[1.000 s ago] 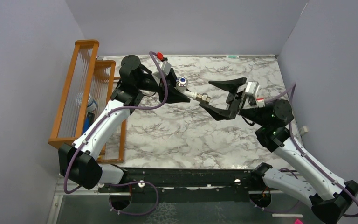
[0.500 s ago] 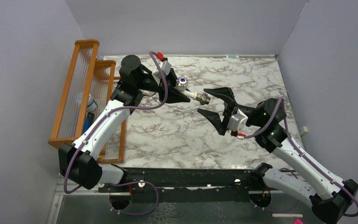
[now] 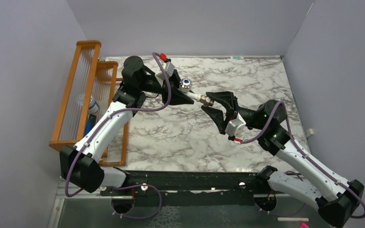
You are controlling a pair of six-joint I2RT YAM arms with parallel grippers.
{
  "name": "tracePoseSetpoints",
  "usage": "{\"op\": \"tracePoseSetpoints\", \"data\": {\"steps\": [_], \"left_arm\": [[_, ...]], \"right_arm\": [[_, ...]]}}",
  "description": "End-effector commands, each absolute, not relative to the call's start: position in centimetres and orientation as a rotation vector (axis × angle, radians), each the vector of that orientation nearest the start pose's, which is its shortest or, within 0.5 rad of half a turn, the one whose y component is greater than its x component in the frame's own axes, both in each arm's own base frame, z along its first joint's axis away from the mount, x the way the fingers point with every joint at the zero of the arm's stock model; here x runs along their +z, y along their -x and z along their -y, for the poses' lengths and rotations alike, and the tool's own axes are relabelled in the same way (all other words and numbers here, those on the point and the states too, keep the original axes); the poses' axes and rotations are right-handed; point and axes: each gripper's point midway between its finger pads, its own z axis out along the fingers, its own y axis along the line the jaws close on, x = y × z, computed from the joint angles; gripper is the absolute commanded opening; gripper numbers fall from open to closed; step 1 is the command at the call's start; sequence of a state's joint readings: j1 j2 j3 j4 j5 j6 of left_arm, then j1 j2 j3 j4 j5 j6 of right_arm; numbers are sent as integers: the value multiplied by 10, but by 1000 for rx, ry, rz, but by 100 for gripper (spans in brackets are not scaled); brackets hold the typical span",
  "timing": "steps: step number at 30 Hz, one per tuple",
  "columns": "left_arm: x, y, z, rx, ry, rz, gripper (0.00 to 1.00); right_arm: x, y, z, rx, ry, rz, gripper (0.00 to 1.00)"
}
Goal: Install the water faucets
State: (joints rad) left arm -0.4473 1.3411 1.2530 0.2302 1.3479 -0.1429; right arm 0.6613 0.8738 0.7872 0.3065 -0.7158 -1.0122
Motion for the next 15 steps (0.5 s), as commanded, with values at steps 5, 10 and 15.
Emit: {"op": "tracePoseSetpoints", "data": {"steps": [5, 10, 15], "left_arm": [[408, -204, 291, -1339, -1381, -961, 0], [408, -205, 291, -1342, -1386, -959, 0], [407, -201, 290, -1343, -1411, -934, 0]], "right_arm": [[379, -215, -270, 121, 1329, -421, 50], [389, -209, -270, 211, 1271, -458, 34], [401, -212, -267, 457, 1112, -708, 19]]}}
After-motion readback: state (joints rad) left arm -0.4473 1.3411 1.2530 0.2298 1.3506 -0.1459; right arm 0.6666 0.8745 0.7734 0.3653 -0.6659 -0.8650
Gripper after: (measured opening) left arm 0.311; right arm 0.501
